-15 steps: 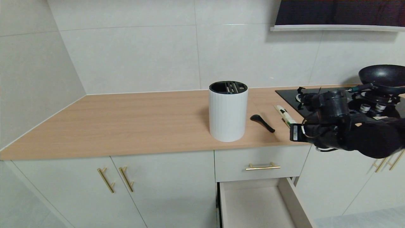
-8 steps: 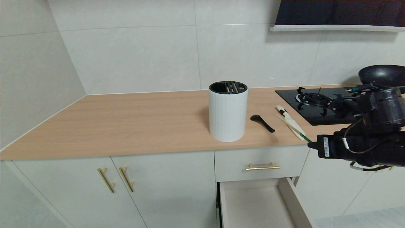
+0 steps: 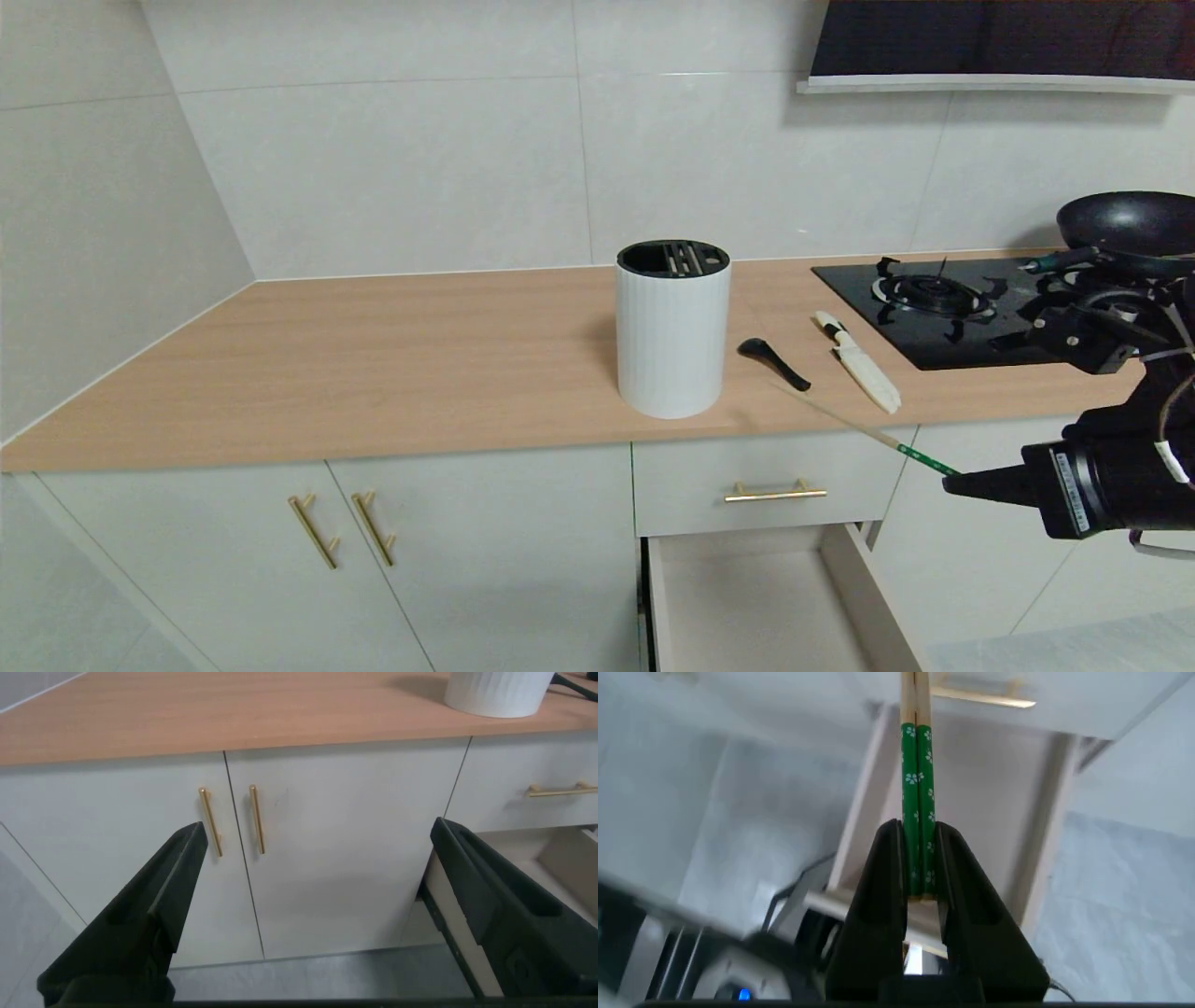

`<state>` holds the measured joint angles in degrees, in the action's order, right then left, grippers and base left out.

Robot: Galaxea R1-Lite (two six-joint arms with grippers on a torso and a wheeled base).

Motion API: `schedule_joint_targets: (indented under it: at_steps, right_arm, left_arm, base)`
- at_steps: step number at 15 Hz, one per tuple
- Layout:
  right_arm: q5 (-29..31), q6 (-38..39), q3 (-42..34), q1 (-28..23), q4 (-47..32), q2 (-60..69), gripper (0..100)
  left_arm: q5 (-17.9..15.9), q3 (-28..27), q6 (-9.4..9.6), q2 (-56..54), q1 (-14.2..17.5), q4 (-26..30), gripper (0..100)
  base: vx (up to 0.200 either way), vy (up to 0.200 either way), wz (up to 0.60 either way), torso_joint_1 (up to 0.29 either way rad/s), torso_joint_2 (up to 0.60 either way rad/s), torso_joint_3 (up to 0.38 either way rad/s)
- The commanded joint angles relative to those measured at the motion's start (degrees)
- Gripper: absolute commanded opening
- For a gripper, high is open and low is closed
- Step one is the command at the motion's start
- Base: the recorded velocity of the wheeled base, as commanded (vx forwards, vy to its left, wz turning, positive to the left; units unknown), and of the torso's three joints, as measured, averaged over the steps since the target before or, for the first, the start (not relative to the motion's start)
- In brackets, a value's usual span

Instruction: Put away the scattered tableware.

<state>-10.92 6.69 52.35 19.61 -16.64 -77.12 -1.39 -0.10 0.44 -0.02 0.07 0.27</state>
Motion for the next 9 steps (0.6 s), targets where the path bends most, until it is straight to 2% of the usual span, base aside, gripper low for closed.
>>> schedule_joint_targets:
  at_steps: [1, 5, 9]
  right_arm:
    - [-1.0, -0.5, -0.4, 1.3, -0.7, 0.4, 0]
    - [-1.0, -0.6, -0.8, 5.4, -4.1, -4.5, 0]
    - [-0.8, -0.6, -1.2, 6.0, -3.8, -8.8, 0]
  left_arm:
    - [0.0, 0.0, 0.00, 0.0, 0.0, 0.0, 100]
    - [0.0, 0.0, 0.00, 0.0, 0.0, 0.0, 100]
    - [0.0, 0.0, 0.00, 0.0, 0.0, 0.0, 100]
  base:
    - [0.000, 0.000, 0.00, 0.000, 0.00, 0.000]
    - [0.000, 0.000, 0.00, 0.000, 0.00, 0.000]
    - [0.000, 0.000, 0.00, 0.000, 0.00, 0.000]
